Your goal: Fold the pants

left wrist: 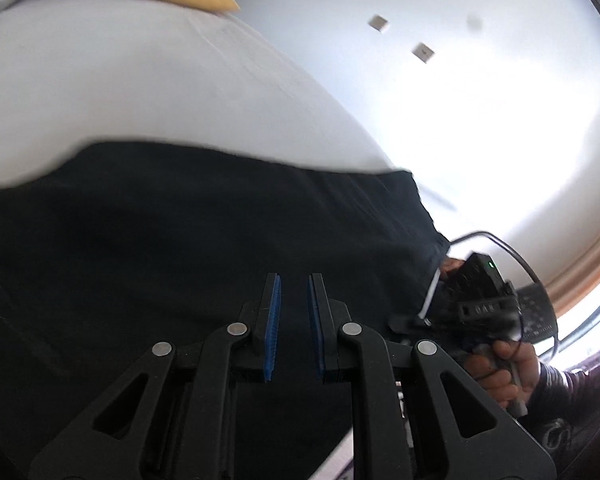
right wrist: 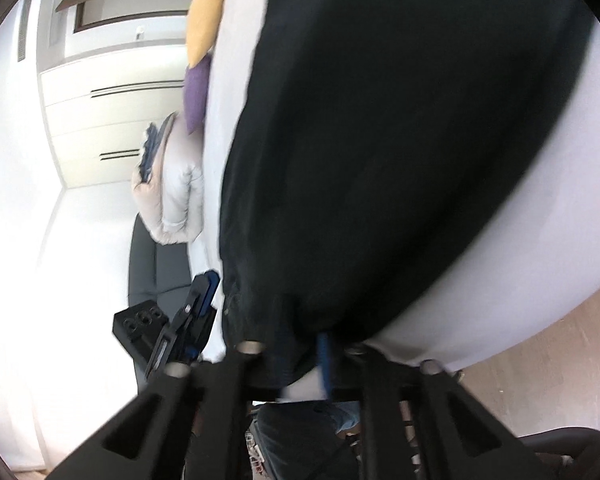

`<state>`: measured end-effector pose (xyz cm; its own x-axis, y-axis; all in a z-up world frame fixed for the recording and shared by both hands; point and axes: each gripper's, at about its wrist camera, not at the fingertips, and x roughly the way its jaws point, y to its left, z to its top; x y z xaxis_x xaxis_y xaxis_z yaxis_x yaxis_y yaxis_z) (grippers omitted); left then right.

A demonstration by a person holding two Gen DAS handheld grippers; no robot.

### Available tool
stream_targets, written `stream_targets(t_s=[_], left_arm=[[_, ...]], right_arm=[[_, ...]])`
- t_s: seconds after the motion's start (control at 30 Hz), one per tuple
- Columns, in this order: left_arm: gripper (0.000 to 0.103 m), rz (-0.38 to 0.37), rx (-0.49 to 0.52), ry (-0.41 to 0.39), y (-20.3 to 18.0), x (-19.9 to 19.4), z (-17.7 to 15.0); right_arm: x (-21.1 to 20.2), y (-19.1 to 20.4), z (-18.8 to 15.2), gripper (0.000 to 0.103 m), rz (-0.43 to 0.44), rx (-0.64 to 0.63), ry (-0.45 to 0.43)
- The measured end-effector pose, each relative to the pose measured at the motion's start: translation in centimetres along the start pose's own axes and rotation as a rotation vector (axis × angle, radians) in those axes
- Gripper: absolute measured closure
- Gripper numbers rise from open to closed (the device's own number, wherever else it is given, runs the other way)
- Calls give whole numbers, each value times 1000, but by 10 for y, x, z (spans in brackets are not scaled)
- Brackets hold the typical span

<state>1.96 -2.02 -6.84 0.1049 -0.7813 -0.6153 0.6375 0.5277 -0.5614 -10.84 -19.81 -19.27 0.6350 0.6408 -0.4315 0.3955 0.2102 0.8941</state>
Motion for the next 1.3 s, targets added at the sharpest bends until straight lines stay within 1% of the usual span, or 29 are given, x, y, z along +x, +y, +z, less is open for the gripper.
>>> stream_targets(t_s=[0.07, 0.17, 0.2, 0.33, 0.47, 0.57, 0.6, 0.63, 0.67, 0.7, 0.73, 0.8, 0.87, 0.9, 0.93, 0.97, 1.03, 1.13, 1.3], left_arm=[[89, -16, 24, 40, -12, 12, -11], [89, 18, 78, 110, -25, 30, -33], [89, 17, 80, 103, -26, 30, -37], [89, -26, 22, 78, -18, 26, -46], [89, -15, 41, 74, -20, 22, -63], [89, -13, 36, 71, -18, 22, -64], [89, -10, 37, 72, -18, 26, -58], [89, -7, 42, 75, -19, 27, -58], [89, -3, 47, 78, -20, 28, -57], [89, -3, 48, 80, -19, 28, -57], [89, -4, 45, 82, -19, 29, -57], [89, -13, 35, 82, -19, 30, -57], [89, -16, 29, 78, -18, 29, -59], [89, -16, 28, 76, -18, 29, -60], [89, -16, 26, 73, -17, 29, -60], [89, -18, 24, 72, -15, 26, -62], [89, -22, 21, 69, -13, 24, -65], [89, -23, 22, 68, -11, 22, -66], [89, -28, 14, 63, -7, 20, -66]], right_arm=[[-1, -1, 1, 102, -10, -5, -5], [-1, 7, -1, 102, -47, -59, -3], [-2, 7, -1, 102, -53, -65, -1], [-3, 5, -4, 102, -57, -72, -2], [2, 8, -4, 102, -55, -82, -3], [3, 8, -1, 102, -28, -82, 3], [1, 7, 2, 101, -19, -70, -2], [-2, 7, 4, 97, -12, -60, -14], [-8, 6, 11, 95, -7, -42, -37], [-13, 6, 15, 90, 0, -27, -55], [-21, 7, 22, 81, 11, -14, -86], [-37, 8, 32, 73, 5, -16, -142], [-46, 7, 39, 73, -3, 1, -177], [-47, 5, 41, 79, -12, 6, -180], [-48, 3, 42, 94, -37, 7, -181], [-49, 0, 42, 101, -64, 12, -185], [-48, -3, 40, 102, -60, 20, -186], [-46, -1, 36, 102, -79, -1, -197], [-47, -3, 37, 102, -48, -1, -185]])
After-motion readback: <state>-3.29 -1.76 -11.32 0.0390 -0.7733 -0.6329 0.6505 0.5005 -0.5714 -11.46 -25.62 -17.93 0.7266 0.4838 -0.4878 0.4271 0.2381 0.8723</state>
